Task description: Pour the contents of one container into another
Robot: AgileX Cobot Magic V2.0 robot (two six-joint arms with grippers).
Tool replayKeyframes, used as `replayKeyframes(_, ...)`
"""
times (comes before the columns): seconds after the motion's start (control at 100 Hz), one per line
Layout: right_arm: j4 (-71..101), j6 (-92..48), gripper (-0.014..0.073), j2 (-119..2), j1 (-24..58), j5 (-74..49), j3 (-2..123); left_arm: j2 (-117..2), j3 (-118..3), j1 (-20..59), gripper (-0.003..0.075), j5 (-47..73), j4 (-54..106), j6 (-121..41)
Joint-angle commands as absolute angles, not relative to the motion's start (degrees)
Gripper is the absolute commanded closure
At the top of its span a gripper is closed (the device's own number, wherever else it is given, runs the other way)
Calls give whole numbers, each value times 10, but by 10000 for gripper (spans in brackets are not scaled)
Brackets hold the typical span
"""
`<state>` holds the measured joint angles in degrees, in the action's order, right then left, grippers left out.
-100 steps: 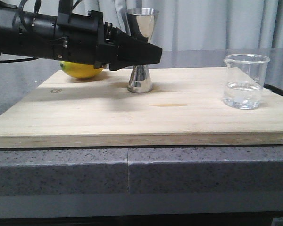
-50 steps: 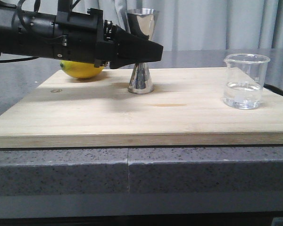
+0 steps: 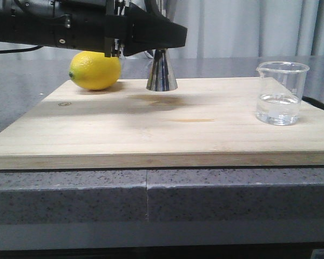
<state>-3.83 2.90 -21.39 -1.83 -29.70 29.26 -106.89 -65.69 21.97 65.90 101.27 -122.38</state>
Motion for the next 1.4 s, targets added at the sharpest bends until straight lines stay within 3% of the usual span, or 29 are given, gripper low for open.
replayKeyframes(0.0, -39, 24, 59, -224, -22, -254, 313, -1034, -673, 224, 505, 733, 1062, -1216)
replayKeyframes(0.47, -21, -8, 59, -295, -13, -348, 399, -1034, -673, 224, 505, 733, 1062, -1217)
replayKeyframes(0.73, -25, -16, 60, -377, 150, -426, 468, -1034, -673, 224, 516, 726, 1060, -1217)
replayKeyframes(0.87, -7, -16, 60, -426, 192, -439, 501, -1034, -673, 224, 516, 726, 1060, -1217)
replayKeyframes(1.09, 25, -22, 60, -472, 199, -391, 488, -1034, -673, 224, 516, 726, 1060, -1217)
replayKeyframes(1.39, 47, -22, 59, -475, 237, -112, 346, -1034, -673, 224, 516, 726, 1060, -1217)
